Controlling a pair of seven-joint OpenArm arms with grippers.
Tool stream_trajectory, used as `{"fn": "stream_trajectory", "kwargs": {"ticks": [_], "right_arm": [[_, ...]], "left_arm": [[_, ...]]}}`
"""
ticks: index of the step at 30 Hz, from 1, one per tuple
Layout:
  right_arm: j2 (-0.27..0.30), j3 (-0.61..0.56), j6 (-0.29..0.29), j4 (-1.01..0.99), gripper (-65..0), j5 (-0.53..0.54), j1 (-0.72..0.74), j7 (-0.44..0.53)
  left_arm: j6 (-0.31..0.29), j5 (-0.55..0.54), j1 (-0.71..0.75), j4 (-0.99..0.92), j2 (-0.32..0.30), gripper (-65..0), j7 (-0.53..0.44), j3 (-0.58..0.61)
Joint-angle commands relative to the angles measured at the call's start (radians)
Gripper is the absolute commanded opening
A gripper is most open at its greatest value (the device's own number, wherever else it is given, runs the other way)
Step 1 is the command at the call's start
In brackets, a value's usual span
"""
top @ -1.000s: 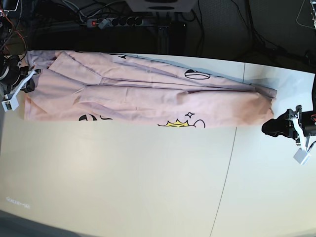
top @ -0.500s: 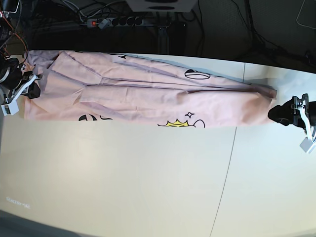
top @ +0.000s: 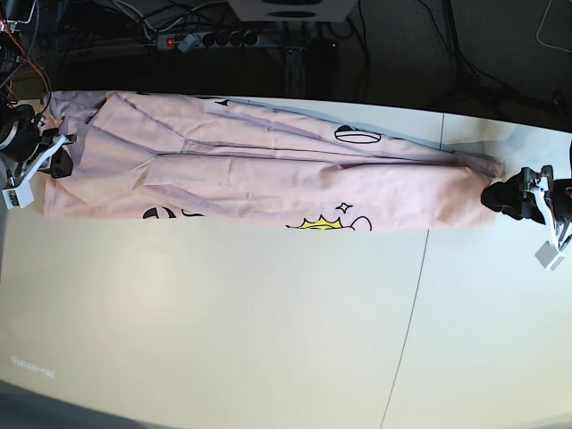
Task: Fold the T-shirt properly
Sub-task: 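Grasp the strip's end with the left gripper, right gripper holding the other end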
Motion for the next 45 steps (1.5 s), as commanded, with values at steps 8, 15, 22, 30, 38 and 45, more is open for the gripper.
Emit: {"fn": "stream_trajectory", "kwargs": {"ticks": [8, 15, 22, 30, 38, 45], "right_arm": [[0.024, 0.011, 0.047, 0.016, -65.0, 0.011, 0.01, 0.012], [0.024, 0.011, 0.047, 0.016, -65.0, 0.011, 0.01, 0.008], [0.024, 0.011, 0.047, 0.016, -65.0, 0.011, 0.01, 0.008], [0.024, 0.011, 0.047, 0.016, -65.0, 0.012, 0.01, 0.005], [0.024, 0.011, 0.047, 0.016, -65.0, 0.016, 0.01, -0.008], [0.024, 0.011, 0.047, 0.016, -65.0, 0.019, 0.01, -0.007]], "left_arm": [[-0.024, 0.014, -0.009, 0.009, 0.009, -18.6, -0.057, -0.01], [-0.024, 0.009, -0.008, 0.008, 0.021, -18.6, -0.058, -0.01], [-0.024, 0.03, -0.006, -0.065, 0.04, -18.6, -0.101, -0.01], [-0.024, -0.004, -0.006, -0.166, 0.061, -18.6, -0.103, -0.01], [-0.024, 0.009, -0.006, -0.166, 0.113, -18.6, -0.102, -0.01], [-0.024, 0.033, -0.006, -0.166, 0.127, -20.0, -0.103, -0.01]]}}
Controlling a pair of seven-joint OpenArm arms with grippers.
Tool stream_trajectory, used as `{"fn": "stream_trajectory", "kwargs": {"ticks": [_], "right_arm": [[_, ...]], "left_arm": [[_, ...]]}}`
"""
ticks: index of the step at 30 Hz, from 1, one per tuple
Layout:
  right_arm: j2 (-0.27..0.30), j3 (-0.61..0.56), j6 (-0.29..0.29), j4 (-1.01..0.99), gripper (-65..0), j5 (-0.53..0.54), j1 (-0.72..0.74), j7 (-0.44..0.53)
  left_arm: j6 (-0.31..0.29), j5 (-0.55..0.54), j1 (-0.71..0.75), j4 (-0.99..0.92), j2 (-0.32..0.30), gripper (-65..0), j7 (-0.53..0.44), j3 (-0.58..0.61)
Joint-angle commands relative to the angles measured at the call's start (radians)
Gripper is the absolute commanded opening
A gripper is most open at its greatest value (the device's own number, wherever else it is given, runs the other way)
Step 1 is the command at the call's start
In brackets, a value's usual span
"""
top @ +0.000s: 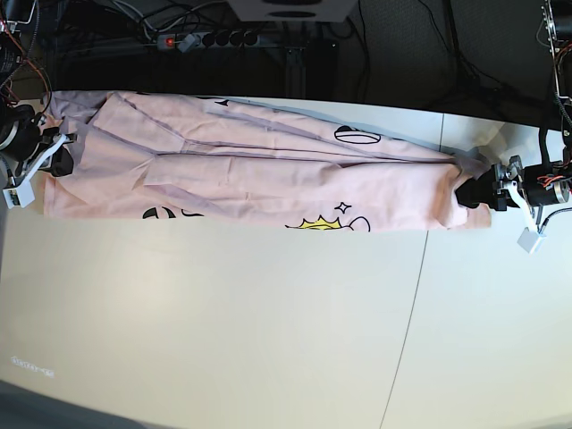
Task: Fold the T-shirt properly
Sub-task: 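Grasp the strip's end with the left gripper, right gripper holding the other end, then lift the strip end with the left gripper and fold it toward the right gripper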
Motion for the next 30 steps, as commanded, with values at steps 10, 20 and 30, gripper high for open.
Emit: {"fn": "stream_trajectory", "kwargs": {"ticks": [10, 20, 30], "right_arm": [[0.024, 0.011, 0.047, 0.016, -65.0, 0.034, 0.01, 0.013], [0.025, 0.011, 0.047, 0.016, -65.0, 0.057, 0.079, 0.032], [0.025, 0.011, 0.048, 0.016, -65.0, 0.056, 0.16, 0.032]], "left_arm": [[-0.024, 0.022, -0.011, 0.006, -0.011, -65.0, -0.095, -0.001], [-0.024, 0.089, -0.026, 0.006, -0.034, -65.0, -0.096, -0.001], [-0.024, 0.061, -0.027, 0.012, -0.124, -65.0, -0.055, -0.001]]}}
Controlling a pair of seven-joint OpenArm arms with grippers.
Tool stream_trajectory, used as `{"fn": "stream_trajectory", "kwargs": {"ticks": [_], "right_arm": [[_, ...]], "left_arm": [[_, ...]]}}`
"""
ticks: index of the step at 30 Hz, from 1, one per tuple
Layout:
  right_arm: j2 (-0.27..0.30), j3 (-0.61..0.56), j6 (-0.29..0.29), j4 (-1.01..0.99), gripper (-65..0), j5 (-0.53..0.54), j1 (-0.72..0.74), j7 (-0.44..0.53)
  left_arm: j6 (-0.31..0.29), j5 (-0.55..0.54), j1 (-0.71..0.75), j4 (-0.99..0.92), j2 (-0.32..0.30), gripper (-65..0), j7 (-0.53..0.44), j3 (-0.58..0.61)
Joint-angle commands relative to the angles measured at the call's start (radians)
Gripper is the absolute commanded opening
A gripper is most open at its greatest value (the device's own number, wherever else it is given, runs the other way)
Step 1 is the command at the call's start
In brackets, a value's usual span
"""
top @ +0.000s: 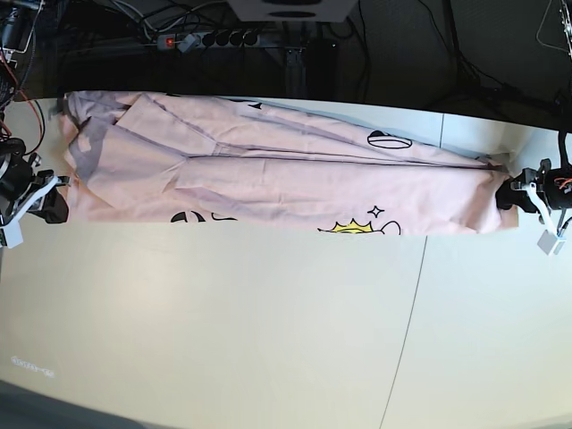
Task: Fold the T-shirt properly
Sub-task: 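Lift the strip end with the left gripper and fold it toward the right gripper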
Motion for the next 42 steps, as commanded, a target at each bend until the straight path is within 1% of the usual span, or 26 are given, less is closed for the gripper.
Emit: {"fn": "stream_trajectory", "kwargs": {"ticks": [1, 4, 7, 12, 16, 17, 19, 21, 24, 29, 36, 39, 42], "right_arm": [[0.024, 0.011, 0.048, 0.016, -65.0, 0.008, 0.01, 0.019], [0.024, 0.011, 0.05, 0.015, -65.0, 0.005, 0.01, 0.019], [0.024, 0.011, 0.05, 0.015, -65.0, 0.004, 0.01, 0.019], [0.01, 0.011, 0.05, 0.012, -65.0, 0.0, 0.009, 0.019], [0.002, 0.011, 0.05, 0.008, -65.0, -0.001, 0.008, 0.02], [0.002, 0.011, 0.05, 0.007, -65.0, -0.002, 0.008, 0.02], [0.002, 0.011, 0.05, 0.007, -65.0, -0.003, 0.007, 0.02], [0.002, 0.011, 0.05, 0.007, -65.0, -0.003, 0.007, 0.019], [0.002, 0.011, 0.05, 0.007, -65.0, -0.003, 0.007, 0.019], [0.002, 0.011, 0.05, 0.007, -65.0, -0.003, 0.007, 0.019], [0.002, 0.011, 0.05, 0.007, -65.0, 0.0, 0.007, 0.019], [0.002, 0.011, 0.05, 0.007, -65.0, 0.001, 0.007, 0.019], [0.002, 0.011, 0.05, 0.007, -65.0, 0.001, 0.007, 0.019]], "left_arm": [[-0.02, -0.045, -0.019, 0.022, -0.034, -65.0, 0.021, -0.008], [-0.02, -0.164, -0.018, 0.081, -0.039, -65.0, 0.153, -0.008], [-0.02, -0.287, -0.015, 0.187, -0.038, -65.0, 0.165, -0.008], [-0.02, -0.287, 0.006, 0.417, -0.035, -65.0, 0.165, -0.008], [-0.02, -0.287, 0.063, 0.6, 0.003, -65.0, 0.165, -0.006], [-0.02, -0.272, 0.085, 0.642, 0.017, -65.0, 0.165, -0.006], [-0.02, -0.208, 0.13, 0.719, 0.051, -65.0, 0.151, -0.006], [-0.02, -0.148, 0.171, 0.783, 0.094, -65.0, 0.113, -0.006], [-0.02, -0.077, 0.195, 0.841, 0.166, -65.0, 0.085, 0.005], [-0.02, 0.068, 0.194, 0.846, 0.256, -65.0, -0.003, 0.118], [-0.02, 0.262, 0.18, 0.846, 0.421, -65.0, -0.07, 0.31], [-0.02, 0.344, 0.18, 0.845, 0.494, -65.0, -0.097, 0.355], [-0.02, 0.41, 0.179, 0.83, 0.561, -65.0, -0.132, 0.37]]}}
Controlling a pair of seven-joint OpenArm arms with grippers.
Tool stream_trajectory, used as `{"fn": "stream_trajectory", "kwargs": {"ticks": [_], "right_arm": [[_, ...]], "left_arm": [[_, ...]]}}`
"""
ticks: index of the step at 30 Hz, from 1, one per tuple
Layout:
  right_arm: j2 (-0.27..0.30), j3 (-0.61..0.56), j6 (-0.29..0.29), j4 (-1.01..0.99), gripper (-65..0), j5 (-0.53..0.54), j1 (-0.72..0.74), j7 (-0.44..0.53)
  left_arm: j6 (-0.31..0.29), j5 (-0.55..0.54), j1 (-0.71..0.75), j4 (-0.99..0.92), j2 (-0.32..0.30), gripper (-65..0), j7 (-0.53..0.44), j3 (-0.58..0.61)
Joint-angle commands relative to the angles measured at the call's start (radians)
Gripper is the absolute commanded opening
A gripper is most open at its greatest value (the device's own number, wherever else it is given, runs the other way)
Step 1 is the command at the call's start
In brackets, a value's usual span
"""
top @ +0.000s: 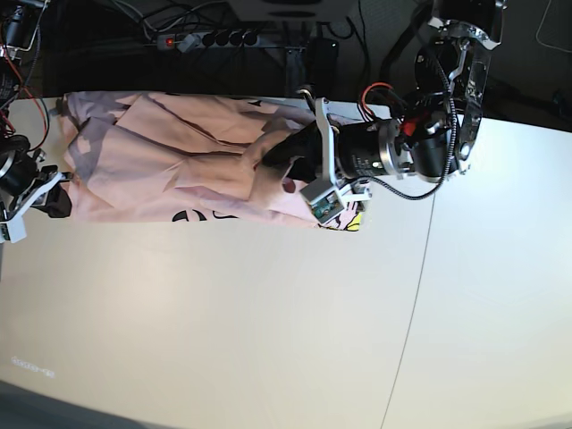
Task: Fold the T-shirt properly
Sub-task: 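Lift the strip end with the left gripper and fold it toward the right gripper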
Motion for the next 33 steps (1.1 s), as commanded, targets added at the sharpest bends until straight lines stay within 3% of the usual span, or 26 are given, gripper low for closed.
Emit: {"fn": "stream_trajectory", "kwargs": {"ticks": [1, 11, 23, 26, 28, 33], "right_arm": [[0.025, 0.011, 0.049, 0.014, -65.0, 0.014, 0.01, 0.02], [0.025, 0.011, 0.049, 0.014, -65.0, 0.014, 0.011, 0.019], [0.025, 0.011, 0.049, 0.014, -65.0, 0.015, 0.011, 0.009], [0.025, 0.011, 0.049, 0.014, -65.0, 0.018, 0.011, 0.008], [0.025, 0.011, 0.049, 0.014, -65.0, 0.018, 0.011, 0.007], [0.025, 0.011, 0.049, 0.014, -65.0, 0.018, 0.011, 0.005]], "left_arm": [[-0.019, -0.005, -0.016, -0.005, 0.022, -65.0, -0.033, -0.001], [-0.019, 0.01, -0.123, -0.267, 0.194, -65.0, -0.034, 0.0], [-0.019, 0.032, -0.127, -0.337, 0.212, -65.0, -0.051, 0.045], [-0.019, 0.054, -0.127, -0.337, 0.212, -46.4, -0.078, 0.048], [-0.019, 0.054, -0.127, -0.337, 0.213, -38.1, -0.08, 0.048], [-0.019, 0.042, -0.127, -0.337, 0.236, -37.0, -0.08, 0.05]]}}
